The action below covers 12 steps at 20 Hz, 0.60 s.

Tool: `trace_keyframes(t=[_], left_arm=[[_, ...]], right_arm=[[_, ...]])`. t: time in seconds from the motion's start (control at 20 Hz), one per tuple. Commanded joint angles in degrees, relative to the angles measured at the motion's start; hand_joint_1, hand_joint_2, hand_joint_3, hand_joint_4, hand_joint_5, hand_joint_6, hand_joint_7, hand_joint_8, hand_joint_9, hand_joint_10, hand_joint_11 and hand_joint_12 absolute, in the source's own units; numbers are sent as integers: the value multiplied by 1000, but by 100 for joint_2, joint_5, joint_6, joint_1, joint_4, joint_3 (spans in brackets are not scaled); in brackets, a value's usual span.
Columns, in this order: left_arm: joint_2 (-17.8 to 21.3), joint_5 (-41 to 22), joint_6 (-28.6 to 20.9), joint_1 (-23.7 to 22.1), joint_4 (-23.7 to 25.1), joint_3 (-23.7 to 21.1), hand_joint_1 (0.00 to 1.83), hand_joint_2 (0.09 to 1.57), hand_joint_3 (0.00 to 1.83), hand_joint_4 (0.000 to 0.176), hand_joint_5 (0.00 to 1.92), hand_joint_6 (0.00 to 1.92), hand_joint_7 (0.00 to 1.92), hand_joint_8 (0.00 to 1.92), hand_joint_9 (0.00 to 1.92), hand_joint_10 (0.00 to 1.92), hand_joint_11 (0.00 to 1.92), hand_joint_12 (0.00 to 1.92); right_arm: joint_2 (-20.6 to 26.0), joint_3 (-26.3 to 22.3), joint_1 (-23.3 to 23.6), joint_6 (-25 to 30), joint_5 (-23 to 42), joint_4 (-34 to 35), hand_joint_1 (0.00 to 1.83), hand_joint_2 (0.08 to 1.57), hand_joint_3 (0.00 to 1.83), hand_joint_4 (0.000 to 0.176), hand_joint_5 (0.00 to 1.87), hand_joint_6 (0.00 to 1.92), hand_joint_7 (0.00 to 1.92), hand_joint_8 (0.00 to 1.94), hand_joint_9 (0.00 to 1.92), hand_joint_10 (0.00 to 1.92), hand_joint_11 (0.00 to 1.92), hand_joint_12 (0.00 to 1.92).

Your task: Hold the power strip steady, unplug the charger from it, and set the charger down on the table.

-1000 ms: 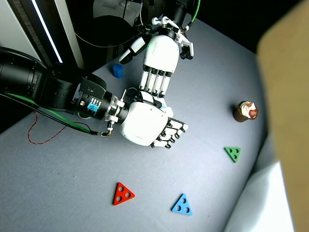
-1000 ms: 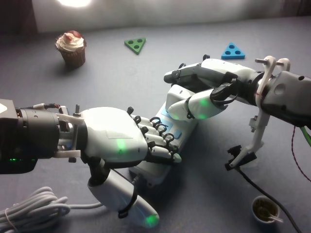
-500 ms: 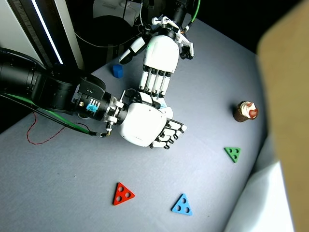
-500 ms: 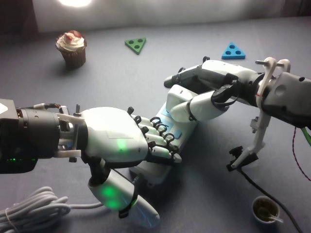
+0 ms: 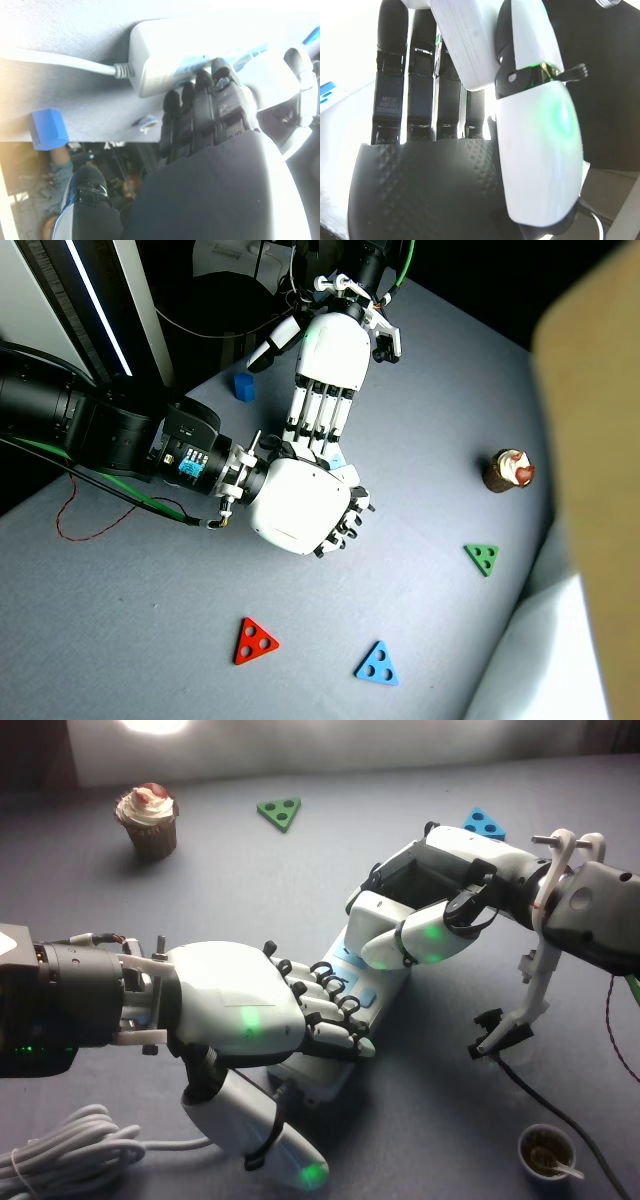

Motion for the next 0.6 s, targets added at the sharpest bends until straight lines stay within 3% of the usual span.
trace_keyframes(t=[0.0,0.3,0.55], left_arm=[[-26,-87,-38,-2,14,2,0,1005,0,0,220,4,239,5,225,5,182,43],[-21,-86,-39,-19,10,11,0,998,0,0,215,0,243,2,231,2,194,44],[-17,-84,-47,-19,7,21,0,999,0,0,218,1,243,1,227,0,182,36]], right_arm=[[65,1,16,51,148,-65,1387,1065,0,0,1050,822,1168,493,979,1172,699,1144],[98,-6,231,51,77,-211,1390,1056,1,0,1048,810,1212,431,1002,1136,734,1118],[135,-106,415,51,127,-1119,1389,1060,0,0,1053,794,1190,468,995,1157,688,1161]])
